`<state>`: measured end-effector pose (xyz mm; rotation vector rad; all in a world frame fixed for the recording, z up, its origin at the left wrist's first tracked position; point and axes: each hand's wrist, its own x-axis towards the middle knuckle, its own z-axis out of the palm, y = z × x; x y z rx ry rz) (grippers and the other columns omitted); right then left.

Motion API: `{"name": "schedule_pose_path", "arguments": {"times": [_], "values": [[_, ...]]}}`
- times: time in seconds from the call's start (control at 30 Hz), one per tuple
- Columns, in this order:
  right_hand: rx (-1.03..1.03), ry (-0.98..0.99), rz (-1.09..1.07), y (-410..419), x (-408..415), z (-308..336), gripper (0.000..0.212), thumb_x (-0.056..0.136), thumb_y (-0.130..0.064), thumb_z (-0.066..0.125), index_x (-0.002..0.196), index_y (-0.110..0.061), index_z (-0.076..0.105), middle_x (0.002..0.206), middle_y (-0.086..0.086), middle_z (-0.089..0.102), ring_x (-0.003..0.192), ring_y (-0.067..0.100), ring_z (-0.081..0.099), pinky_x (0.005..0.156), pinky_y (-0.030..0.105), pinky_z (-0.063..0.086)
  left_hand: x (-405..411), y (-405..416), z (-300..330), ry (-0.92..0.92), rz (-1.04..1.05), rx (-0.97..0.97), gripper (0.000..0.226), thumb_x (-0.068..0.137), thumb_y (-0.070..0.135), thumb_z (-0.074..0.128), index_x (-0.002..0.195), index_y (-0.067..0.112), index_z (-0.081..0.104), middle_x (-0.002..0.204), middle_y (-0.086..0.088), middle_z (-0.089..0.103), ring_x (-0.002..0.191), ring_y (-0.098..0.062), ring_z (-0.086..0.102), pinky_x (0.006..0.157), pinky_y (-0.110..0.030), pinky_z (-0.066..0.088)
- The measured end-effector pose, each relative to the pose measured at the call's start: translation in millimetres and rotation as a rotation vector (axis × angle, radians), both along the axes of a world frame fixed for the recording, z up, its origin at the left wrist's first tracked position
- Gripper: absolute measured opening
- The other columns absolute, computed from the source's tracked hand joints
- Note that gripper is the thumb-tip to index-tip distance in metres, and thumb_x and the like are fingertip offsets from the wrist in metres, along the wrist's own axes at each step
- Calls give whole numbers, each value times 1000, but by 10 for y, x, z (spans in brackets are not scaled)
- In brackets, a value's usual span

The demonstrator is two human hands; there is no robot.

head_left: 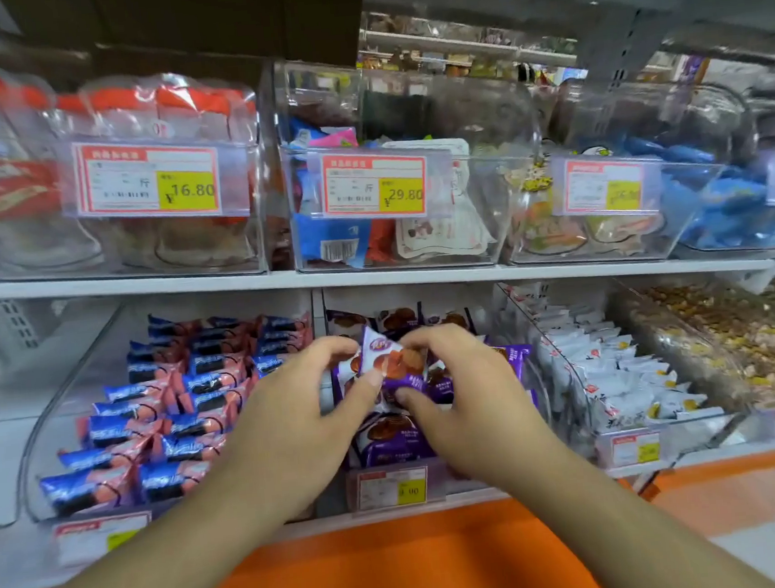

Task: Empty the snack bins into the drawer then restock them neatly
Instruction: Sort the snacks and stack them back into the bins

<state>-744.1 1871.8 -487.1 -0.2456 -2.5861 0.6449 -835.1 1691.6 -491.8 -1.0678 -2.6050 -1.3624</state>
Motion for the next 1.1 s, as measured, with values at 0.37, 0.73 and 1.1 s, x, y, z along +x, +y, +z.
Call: {"name": "schedule_pose_path", "arguments": {"times": [0.37, 0.73, 1.1], "values": [[125, -425, -160, 534, -1678, -128, 50, 102, -42, 59, 149, -25, 51, 151, 9, 52, 131, 31, 53, 104, 35, 46, -346, -223, -405, 368, -263, -551, 55, 105, 69, 11, 152, 64, -16, 160, 34, -29, 146, 3, -37, 119, -33, -25], [55, -307, 143, 507, -1816, -246, 38, 89, -40, 79, 125, -37, 69, 130, -8, 68, 118, 16, 62, 105, 36, 50, -315, -216, -396, 343, -274, -525, 56, 106, 64, 17, 156, 60, -7, 164, 32, -20, 148, 1, -34, 119, -30, -15], [21, -370, 55, 644, -1672, -236, 67, 93, -38, 76, 152, -46, 46, 148, -11, 58, 124, 13, 62, 100, 26, 52, -359, -223, -461, 358, -272, -503, 54, 107, 64, 19, 158, 58, 1, 165, 33, -13, 149, 3, -30, 122, -32, -11]]}}
